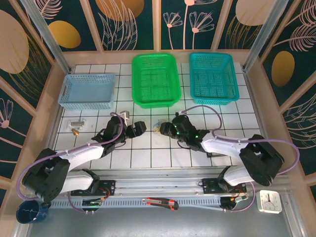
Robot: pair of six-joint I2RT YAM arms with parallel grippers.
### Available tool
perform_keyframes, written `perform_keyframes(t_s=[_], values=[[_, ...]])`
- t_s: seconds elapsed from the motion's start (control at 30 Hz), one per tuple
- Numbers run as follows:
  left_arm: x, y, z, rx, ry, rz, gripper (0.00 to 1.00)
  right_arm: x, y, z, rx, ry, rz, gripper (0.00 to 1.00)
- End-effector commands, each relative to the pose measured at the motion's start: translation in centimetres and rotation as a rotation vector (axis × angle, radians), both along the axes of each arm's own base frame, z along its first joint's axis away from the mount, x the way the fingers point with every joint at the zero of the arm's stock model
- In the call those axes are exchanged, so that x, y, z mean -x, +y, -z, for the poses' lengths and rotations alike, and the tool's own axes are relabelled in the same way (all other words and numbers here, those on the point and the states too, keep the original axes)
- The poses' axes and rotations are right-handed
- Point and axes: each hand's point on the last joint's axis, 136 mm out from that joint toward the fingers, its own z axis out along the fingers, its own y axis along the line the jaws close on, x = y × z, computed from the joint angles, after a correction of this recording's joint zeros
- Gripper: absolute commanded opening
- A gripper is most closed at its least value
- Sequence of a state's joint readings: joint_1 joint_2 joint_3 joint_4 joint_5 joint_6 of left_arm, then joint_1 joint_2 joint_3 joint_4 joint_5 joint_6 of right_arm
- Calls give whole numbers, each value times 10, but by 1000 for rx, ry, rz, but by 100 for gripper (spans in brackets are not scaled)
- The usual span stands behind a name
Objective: Untangle the cables
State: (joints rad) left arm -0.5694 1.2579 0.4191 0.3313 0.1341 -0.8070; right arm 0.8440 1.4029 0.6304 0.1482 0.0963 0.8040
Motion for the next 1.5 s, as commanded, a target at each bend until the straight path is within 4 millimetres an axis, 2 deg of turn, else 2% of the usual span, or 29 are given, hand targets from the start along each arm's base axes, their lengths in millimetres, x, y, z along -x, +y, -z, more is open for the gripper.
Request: perform_keyframes(t_s=[0.0, 0.17, 0.27, 0.37, 0.5, 0.6, 0.67, 0.8, 0.93, 1.07, 1.2, 1.33, 1.47], values=[[-3, -8, -9, 54, -10, 11, 91, -21, 6, -5, 118, -60, -16, 72], [-4, -5, -9, 50, -11, -5, 92, -43, 15, 15, 247, -56, -14, 74], [-4, -5, -10, 49, -10, -9, 93, -48, 13, 33, 305, -33, -5, 68], [-3, -5, -11, 45, -10, 1, 93, -44, 2, 45, 320, -16, 23, 50], [-3, -7, -13, 48, -14, 16, 94, -34, -19, 48, 286, 6, 85, 21], [-3, -13, -13, 65, -9, 36, 94, -26, -28, 47, 192, 31, 110, 9], [-3, -16, -13, 80, -5, 47, 93, -22, -25, 43, 95, 46, 110, 8], [-2, -26, -17, 101, -14, 75, 92, -11, -4, 26, -142, 62, 59, 7], [2, -37, -19, 110, -14, 104, 90, -10, 12, 14, -245, 67, 20, 7], [11, -56, -15, 111, -5, 155, 83, -11, 23, 9, -307, 72, -1, 9], [16, -68, -6, 103, 14, 179, 74, -13, 30, 13, -332, 93, -1, 10], [17, -67, 5, 74, 25, 165, 70, -13, 31, 21, -342, 115, 14, 10], [16, -68, 11, 45, 27, 170, 61, -14, 31, 27, -345, 131, 25, 11]])
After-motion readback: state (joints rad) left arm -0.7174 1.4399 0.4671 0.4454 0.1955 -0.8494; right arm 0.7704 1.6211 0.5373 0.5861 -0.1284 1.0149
